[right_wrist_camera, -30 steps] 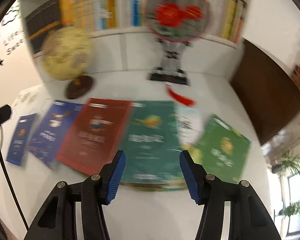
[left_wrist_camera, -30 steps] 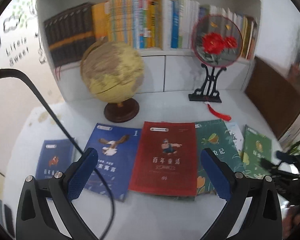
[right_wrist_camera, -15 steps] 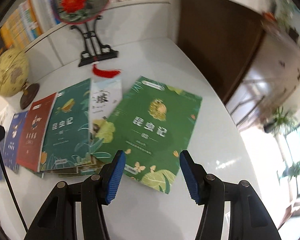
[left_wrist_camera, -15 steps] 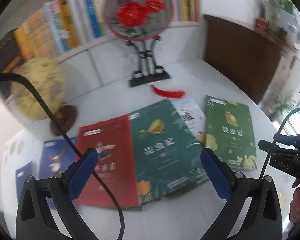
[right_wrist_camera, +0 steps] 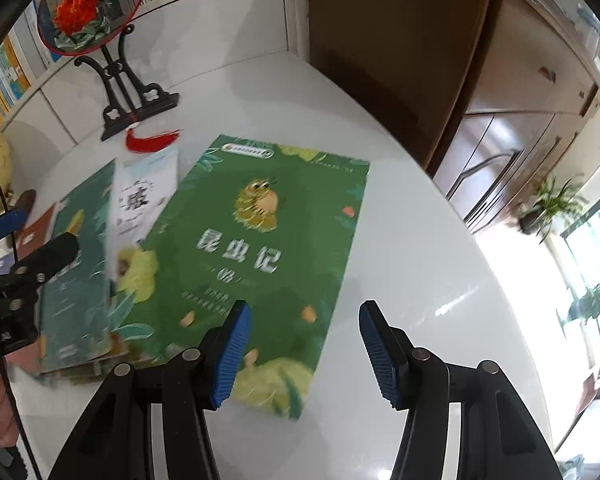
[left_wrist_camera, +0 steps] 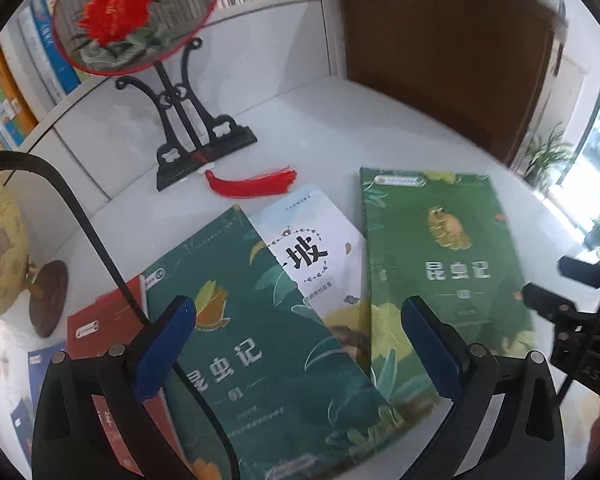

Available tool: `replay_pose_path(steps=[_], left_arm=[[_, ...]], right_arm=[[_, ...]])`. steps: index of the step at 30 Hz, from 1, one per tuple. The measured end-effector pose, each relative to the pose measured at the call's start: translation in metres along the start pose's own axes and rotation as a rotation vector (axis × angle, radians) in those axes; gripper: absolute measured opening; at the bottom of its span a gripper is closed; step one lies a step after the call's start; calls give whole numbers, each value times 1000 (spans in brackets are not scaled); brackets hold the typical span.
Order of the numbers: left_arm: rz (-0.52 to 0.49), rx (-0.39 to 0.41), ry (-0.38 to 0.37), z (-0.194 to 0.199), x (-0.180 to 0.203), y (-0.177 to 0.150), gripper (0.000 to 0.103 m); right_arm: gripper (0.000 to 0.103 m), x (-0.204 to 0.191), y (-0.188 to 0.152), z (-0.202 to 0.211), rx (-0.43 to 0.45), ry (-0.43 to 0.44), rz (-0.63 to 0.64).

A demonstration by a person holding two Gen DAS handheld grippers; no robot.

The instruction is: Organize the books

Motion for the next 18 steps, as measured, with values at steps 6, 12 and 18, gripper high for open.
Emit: replay_pose_path(steps=[6,12,18], left_arm=[[19,-63,-6,-23,10,-8,102],[42,-133,-70,-35,19,-20,95],[58,-189,-125,-40,26,-29,91]], right_arm=[[55,14,0,-21,-1,3,-26],[55,21,0,-35,4,18,-37],[48,18,-5,-44,0,69,-44]])
Point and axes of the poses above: each gripper's, at about its wrist camera, not at the fingertips, and z roughly against the way its jaws point, x to its right, y to its top, the point moved 7 cm from there along -z, roughly the way its jaws point, and after that the axes turned 15 degrees about z, right-handed, at the moved point
